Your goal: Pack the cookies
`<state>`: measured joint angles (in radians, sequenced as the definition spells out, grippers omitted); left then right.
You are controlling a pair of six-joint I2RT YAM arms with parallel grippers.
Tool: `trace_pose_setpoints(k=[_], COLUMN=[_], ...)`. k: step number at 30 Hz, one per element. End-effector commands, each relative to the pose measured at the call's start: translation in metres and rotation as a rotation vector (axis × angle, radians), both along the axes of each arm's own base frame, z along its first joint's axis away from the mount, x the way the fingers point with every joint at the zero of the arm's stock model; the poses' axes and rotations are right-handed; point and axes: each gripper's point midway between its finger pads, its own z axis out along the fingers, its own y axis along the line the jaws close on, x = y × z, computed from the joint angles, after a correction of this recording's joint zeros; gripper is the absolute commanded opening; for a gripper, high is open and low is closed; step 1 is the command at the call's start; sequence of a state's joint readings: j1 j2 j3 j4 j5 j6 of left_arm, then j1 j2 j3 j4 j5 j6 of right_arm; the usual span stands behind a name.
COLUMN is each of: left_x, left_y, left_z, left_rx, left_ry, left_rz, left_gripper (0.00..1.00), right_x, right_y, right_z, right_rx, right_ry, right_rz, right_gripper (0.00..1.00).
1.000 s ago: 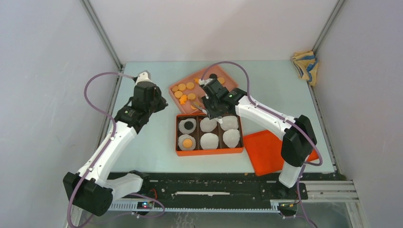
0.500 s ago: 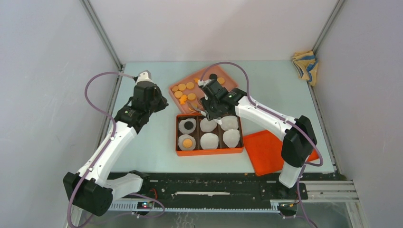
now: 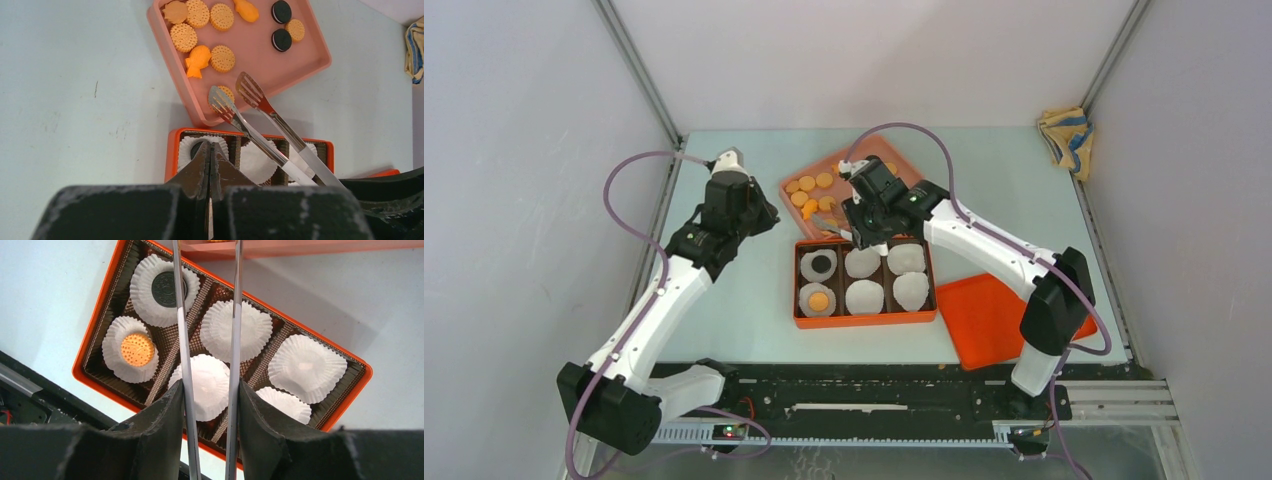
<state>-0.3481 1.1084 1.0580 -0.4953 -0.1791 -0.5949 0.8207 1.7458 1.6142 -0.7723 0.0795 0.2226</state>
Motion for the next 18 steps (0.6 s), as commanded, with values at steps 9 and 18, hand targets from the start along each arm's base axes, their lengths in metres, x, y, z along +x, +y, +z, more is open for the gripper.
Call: trace_pose_setpoints(k=[9,18], left_x=[-0.005,-0.004], left_y=[0.001,-0.002], left_z=[-0.025,-0.024], left_rx=[0.003,-0.006], left_ry=[0.041,0.04], left_rz=[-0.006,-0.012], left_gripper=[0.0,0.0], right_x=[-0.002,0.002], right_y=[0.005,-0.008], right_z=[-0.018,-0.012], right_rx=[-0.075,-0.156], right_ry=[0.031,0.007], right_rz=[0.016,-0.026], right_gripper=[0.46,0.49])
